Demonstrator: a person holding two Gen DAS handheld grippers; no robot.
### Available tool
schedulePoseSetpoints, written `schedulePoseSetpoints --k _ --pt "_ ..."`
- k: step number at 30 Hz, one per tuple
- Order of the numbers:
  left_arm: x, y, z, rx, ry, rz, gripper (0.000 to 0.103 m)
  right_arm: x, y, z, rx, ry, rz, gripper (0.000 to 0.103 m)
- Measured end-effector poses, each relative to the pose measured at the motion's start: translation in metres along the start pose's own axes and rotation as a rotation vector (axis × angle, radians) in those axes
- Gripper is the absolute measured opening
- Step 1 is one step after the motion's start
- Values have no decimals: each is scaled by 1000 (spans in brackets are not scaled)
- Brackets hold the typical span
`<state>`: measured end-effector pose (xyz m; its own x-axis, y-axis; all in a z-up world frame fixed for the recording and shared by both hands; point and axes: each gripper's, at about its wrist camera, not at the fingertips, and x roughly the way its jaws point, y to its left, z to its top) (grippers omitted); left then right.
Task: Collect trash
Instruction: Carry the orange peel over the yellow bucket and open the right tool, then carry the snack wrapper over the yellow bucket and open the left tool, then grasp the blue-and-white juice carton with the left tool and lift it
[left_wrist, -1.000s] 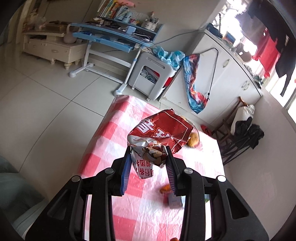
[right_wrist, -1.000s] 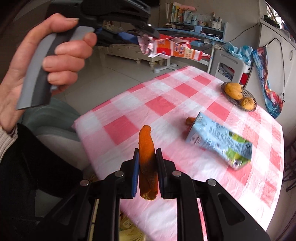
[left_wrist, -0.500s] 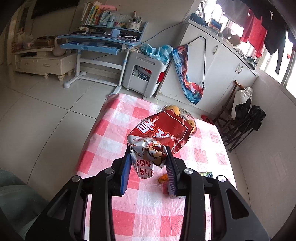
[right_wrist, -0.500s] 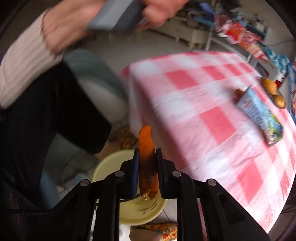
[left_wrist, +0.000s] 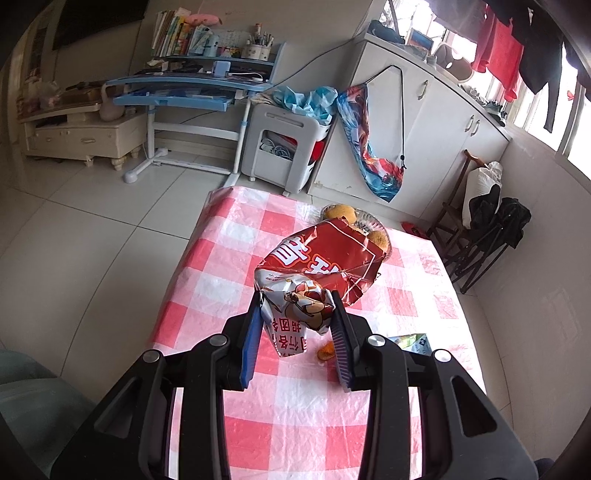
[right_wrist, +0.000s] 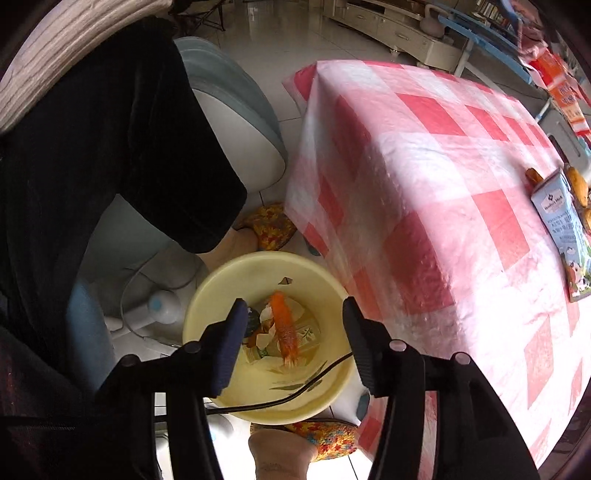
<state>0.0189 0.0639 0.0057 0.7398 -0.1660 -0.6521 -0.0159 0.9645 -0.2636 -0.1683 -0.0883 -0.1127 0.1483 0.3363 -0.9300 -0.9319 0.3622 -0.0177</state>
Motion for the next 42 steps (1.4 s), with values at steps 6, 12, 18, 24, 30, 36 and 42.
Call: schedulePoseSetpoints --k 6,12,18,24,30,36,42 --pt "-8 2 -19 -5 18 17 34 -14 -16 -5 49 -20 -86 58" --pt "-22 2 -86 -17 115 38 34 -19 -23 -16 31 29 -198 63" --pt "-40 -5 -152 38 212 75 34 -22 -22 -27 -22 98 -275 63" --pt "-62 -19 -212 121 315 103 34 -48 -27 -35 21 39 -337 66" --pt "-64 -33 -268 223 461 114 34 -67 -25 -45 86 -32 -374 69" --pt "-52 -48 -288 335 548 139 57 -61 -9 -49 61 -27 -381 71" --pt "-71 -36 -265 248 431 147 60 -59 -7 -51 60 -29 -394 72"
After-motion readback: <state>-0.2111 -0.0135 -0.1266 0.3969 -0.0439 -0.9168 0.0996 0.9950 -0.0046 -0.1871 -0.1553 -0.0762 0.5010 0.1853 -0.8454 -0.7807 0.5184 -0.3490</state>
